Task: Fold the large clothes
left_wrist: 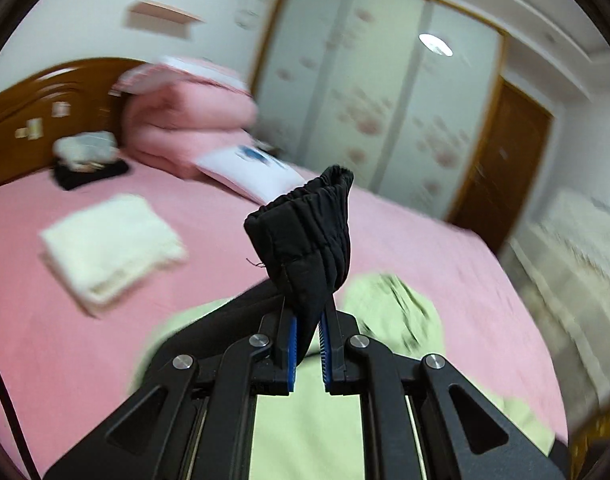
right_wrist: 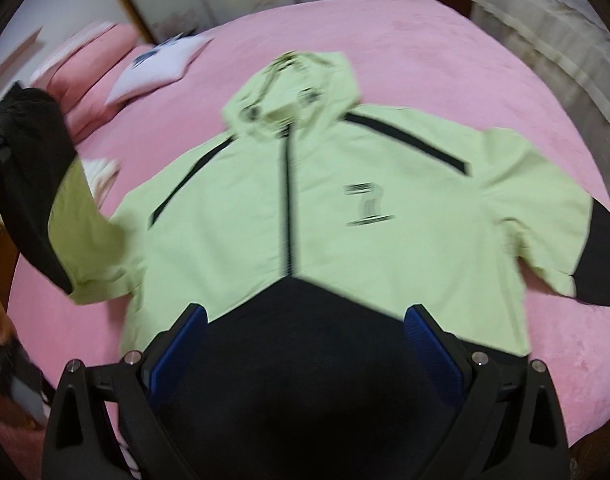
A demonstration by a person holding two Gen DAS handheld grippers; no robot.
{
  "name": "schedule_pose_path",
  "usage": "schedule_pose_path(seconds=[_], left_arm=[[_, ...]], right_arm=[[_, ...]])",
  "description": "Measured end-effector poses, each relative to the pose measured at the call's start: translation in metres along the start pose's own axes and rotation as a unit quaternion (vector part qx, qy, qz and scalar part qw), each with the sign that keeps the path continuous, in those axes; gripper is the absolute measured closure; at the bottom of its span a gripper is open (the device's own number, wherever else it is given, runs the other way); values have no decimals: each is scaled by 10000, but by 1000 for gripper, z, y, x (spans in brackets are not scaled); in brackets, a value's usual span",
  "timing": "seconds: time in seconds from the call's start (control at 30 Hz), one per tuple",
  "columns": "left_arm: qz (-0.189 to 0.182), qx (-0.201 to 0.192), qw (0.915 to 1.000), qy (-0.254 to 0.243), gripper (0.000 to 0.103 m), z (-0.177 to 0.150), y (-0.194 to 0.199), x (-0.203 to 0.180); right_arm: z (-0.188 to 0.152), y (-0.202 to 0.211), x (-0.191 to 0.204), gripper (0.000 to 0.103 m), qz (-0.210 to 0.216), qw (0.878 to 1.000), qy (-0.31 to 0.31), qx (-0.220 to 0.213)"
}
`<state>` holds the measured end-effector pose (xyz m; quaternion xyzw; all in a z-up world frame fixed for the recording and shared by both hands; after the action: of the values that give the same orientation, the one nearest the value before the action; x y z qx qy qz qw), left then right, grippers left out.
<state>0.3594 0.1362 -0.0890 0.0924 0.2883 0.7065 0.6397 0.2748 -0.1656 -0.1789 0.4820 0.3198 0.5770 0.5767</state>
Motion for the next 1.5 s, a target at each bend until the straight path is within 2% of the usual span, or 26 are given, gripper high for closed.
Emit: schedule_pose_path(seconds=[0.07, 0.13, 0.23, 0.3, 0.37, 0.43, 0.47, 0.6, 0.7, 0.73, 0.9, 0.97, 1.03, 1.07, 1.1, 1.13, 1.23, 1.37, 1.5], left_arm=[[-90, 264, 9993, -261, 96, -19, -20, -28], [-198, 702, 9957, -568, 96, -42, -45, -53], [-361, 1491, 9844, -858, 95, -85, -81, -76], [-424, 1996, 9753, -848, 92, -104, -105, -80], [-561, 2604, 9607, -784, 75, -120, -127, -83], [-758, 3167, 9429, -703, 22, -141, -138, -80], [-785, 3283, 9390, -659, 18, -148, -138, -75], [-785, 3291, 9397, -503, 17, -157, -119, -55], [-543, 3328, 9407, -365, 16, -154, -104, -29], [-389, 3372, 9401, -298, 15, -154, -98, -16], [680, 3597, 9305, -99, 15, -167, -68, 56], [1252, 3743, 9188, -54, 15, -179, -60, 87], [1768, 3920, 9028, -82, 15, -189, -58, 114], [2056, 4040, 8913, -112, 15, -196, -59, 128], [2168, 4116, 8852, -101, 15, -200, -61, 137], [2181, 4166, 8825, -39, 15, -203, -62, 147], [2135, 4100, 8866, 155, 15, -203, -68, 165], [2066, 4020, 8909, 452, 15, -198, -75, 177], [2087, 3925, 8939, 571, 16, -194, -75, 180]], right_arm=[[4, -2, -19, 4, -97, 9999, -121, -17], [7, -5, -41, 4, -154, 9993, -328, -37], [11, -13, -67, 4, -203, 9982, -572, 25], [11, -21, -78, 4, -169, 9973, -702, 101], [11, -28, -86, 4, -79, 9964, -818, 185], [11, -36, -88, 4, 62, 9954, -914, 289], [11, -40, -89, 4, 157, 9947, -953, 350], [12, -59, -79, 4, 686, 9898, -1091, 608], [13, -77, -63, 5, 1188, 9817, -1215, 861], [14, -85, -54, 12, 1374, 9789, -1168, 965], [14, -126, -1, 35, 1817, 9705, -646, 1447], [13, -138, 21, 41, 1712, 9724, -219, 1569], [13, -143, 42, 53, 1271, 9808, 360, 1435], [12, -144, 50, 56, 1113, 9825, 624, 1360], [11, -144, 60, 67, 893, 9826, 1031, 1258], [12, -146, 66, 73, 858, 9812, 1221, 1225], [18, -139, 74, 83, 1065, 9799, 1381, 970], [41, -114, 75, 85, 785, 9832, 1594, 426], [72, -79, 57, 85, 646, 9894, 1303, -49]])
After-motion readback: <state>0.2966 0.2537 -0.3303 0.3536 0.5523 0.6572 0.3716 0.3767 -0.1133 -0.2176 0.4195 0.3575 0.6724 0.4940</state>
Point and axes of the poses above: each gripper's, at about its wrist camera, not at the fingertips, and y roughly against the way its jaws point, x to its left, z to its top, the point moved 3 cm from there along -y, roughly the way its jaws point, and after that the axes turned 3 degrees about x, right-handed, at the moved point
